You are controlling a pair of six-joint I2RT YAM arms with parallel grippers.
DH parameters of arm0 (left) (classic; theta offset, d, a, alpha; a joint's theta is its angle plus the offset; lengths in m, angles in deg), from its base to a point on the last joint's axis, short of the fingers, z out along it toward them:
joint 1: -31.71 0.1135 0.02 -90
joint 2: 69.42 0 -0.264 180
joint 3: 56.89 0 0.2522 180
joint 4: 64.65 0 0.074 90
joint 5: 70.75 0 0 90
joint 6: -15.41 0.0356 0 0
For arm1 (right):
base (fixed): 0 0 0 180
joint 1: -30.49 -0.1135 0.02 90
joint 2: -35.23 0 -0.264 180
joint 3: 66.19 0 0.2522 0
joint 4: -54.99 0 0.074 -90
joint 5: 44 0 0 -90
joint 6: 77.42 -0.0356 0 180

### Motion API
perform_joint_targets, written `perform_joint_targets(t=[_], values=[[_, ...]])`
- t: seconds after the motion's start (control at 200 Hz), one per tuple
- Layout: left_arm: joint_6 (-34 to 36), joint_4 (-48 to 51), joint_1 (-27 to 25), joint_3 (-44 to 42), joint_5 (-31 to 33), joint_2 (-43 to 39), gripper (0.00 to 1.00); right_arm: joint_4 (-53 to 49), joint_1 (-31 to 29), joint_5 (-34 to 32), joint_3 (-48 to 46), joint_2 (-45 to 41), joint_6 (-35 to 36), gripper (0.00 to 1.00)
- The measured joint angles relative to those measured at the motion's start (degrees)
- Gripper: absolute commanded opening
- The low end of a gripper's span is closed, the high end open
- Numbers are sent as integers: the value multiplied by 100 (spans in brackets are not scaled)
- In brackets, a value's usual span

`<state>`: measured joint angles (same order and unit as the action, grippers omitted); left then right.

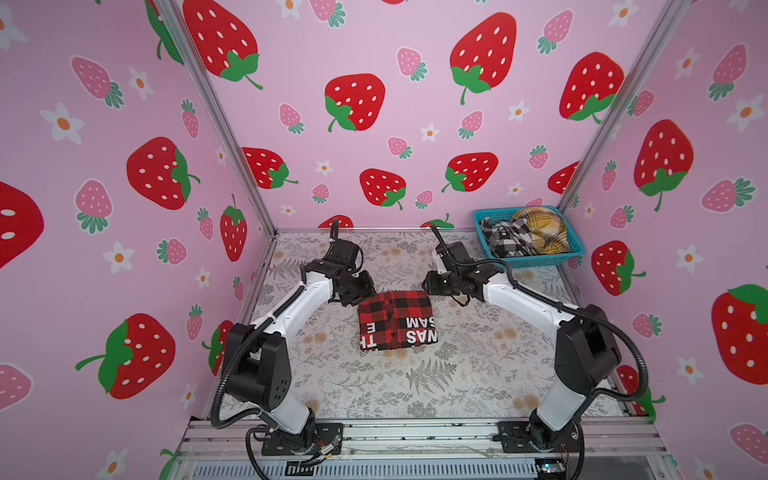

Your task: Fold and stack the long sleeve shirts

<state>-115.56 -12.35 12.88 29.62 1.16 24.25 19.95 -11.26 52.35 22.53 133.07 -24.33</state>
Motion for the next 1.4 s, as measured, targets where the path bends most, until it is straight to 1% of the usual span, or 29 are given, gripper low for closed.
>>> perform_joint_targets(t=[0.08, 0.22, 0.4, 0.415, 0.465, 0.64, 0.78, 0.9, 0.965, 0.985, 1.071, 1.146, 1.226, 1.336, 1.401], values=[[-83, -44, -153, -188, -85, 354, 15, 151, -221, 31, -354, -50, -131, 27], [-114, -70, -109, -452, -48, 765, 10, 479, -372, 166, -839, 201, -302, 22], [-66, -216, 9, -758, 11, 802, 7, 789, -387, 225, -1082, 669, -444, 19], [-57, -234, 20, -798, 11, 804, 2, 815, -391, 225, -1102, 686, -457, 19], [-17, -273, 44, -907, 20, 824, 0, 894, -417, 223, -1152, 702, -505, 18], [72, -413, 63, -1056, 11, 911, 0, 1163, -568, 162, -1364, 656, -667, 17], [186, -452, 66, -1080, -13, 907, 0, 1272, -745, 85, -1746, 308, -898, 16], [380, -446, -17, -1078, 50, 879, 0, 1226, -1064, -74, -1947, 31, -1115, 15], [481, -391, -109, -1064, 155, 835, 4, 1145, -1226, -208, -2006, -138, -1226, 15], [498, -365, -140, -1064, 184, 820, 11, 1108, -1257, -256, -2017, -184, -1259, 15], [562, -140, -236, -1014, 332, 629, 23, 931, -1373, -426, -2057, -455, -1360, 16], [555, 107, -278, -892, 426, 358, 29, 811, -1388, -573, -2061, -699, -1412, 17], [516, 306, -313, -647, 450, 2, 29, 695, -1392, -680, -2013, -850, -1419, 17], [398, 321, -396, -483, 343, -372, 25, 619, -1456, -717, -1836, -817, -1390, 19], [264, 271, -516, -525, 166, -479, 19, 625, -1561, -656, -1703, -752, -1335, 19]])
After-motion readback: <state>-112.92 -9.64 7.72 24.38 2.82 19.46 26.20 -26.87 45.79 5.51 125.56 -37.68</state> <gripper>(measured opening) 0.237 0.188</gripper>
